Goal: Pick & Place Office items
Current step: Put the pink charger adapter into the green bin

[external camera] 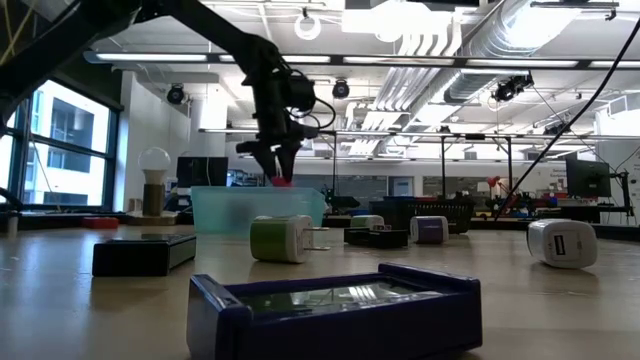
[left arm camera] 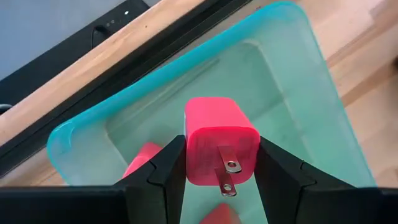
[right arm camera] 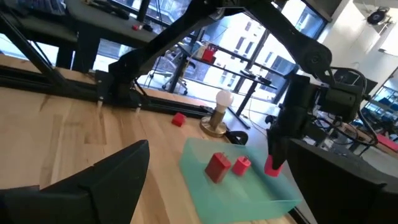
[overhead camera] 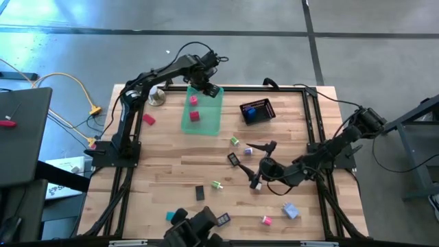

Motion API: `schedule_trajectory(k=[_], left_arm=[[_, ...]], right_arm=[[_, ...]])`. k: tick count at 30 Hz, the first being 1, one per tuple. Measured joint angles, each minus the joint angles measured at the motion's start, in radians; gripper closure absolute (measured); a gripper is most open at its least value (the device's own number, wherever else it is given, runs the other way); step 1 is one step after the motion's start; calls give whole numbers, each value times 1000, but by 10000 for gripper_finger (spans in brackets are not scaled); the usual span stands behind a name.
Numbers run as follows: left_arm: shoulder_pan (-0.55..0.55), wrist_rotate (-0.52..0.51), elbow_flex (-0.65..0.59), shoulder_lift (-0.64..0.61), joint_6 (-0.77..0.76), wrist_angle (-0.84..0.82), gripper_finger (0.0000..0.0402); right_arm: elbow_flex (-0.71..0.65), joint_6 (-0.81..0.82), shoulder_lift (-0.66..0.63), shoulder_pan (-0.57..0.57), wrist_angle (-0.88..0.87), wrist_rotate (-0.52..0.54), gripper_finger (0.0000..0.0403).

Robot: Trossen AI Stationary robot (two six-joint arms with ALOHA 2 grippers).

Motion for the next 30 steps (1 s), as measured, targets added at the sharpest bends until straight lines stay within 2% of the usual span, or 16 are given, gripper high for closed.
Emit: schedule_trajectory(k=[11, 26, 30], left_arm=[[2, -12, -4, 37, -66, -94, 257], [19, -5, -4, 134, -128, -64, 257], [25, -8, -6, 137, -130, -35, 235]], right_arm=[[0, 47, 0, -4, -32, -16, 38], [0, 73, 0, -3, -78, -40, 38], [0, 73, 0, -3, -91, -43, 38]])
